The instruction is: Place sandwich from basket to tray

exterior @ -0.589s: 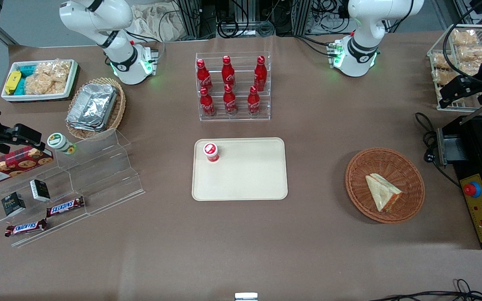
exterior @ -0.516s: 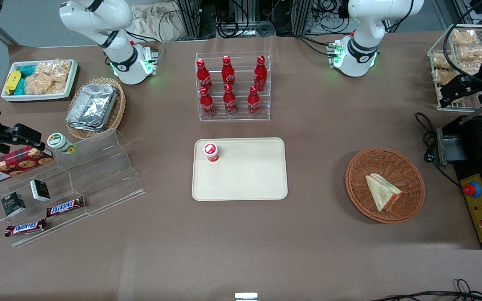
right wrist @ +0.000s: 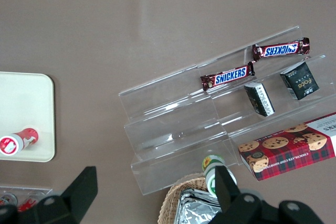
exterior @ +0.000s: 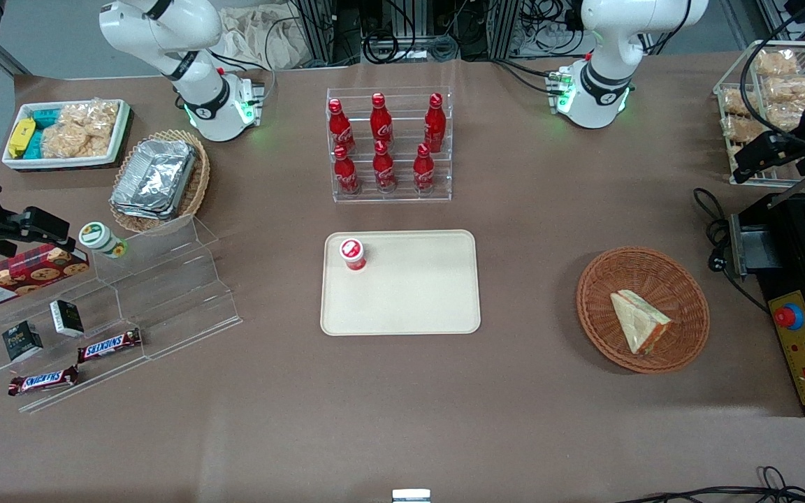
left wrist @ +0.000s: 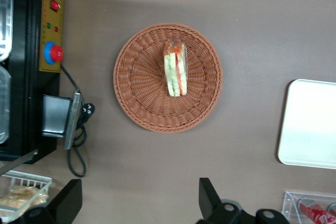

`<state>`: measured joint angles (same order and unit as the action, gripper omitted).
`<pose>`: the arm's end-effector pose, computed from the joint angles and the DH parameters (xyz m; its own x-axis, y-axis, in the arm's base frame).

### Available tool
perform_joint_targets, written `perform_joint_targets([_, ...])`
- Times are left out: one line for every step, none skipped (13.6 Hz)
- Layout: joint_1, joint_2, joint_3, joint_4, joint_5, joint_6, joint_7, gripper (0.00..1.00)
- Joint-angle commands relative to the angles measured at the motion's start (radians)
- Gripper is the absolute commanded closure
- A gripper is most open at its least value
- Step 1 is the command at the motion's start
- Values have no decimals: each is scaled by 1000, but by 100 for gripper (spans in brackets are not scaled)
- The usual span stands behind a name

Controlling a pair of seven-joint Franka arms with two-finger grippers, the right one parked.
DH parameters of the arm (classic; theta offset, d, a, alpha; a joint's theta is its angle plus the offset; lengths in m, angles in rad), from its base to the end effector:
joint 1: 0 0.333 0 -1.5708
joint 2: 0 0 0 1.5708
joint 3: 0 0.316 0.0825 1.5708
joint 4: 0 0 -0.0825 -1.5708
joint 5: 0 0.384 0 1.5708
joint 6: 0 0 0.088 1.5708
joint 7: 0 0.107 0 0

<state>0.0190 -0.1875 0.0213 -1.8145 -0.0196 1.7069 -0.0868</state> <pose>0.5061 0.0195 0.6200 0.9886 0.1292 0.0774 0.1272 -0.9914 0.0304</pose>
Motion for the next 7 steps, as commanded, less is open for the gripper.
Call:
perform_joint_targets([-1, 92, 3, 44, -28, -4, -21, 0])
perform_joint_targets([-1, 106, 3, 38, -25, 20, -21, 0])
perform_joint_targets([1, 129, 5, 34, -26, 39, -18, 0])
perform_joint_targets([1, 160, 5, 34, -26, 55, -19, 0])
perform_joint_targets([1, 189, 5, 32, -29, 80, -21, 0])
perform_joint_targets([13, 212, 5, 26, -36, 111, -21, 0])
perform_joint_targets([30, 239, 5, 11, -39, 153, -22, 0])
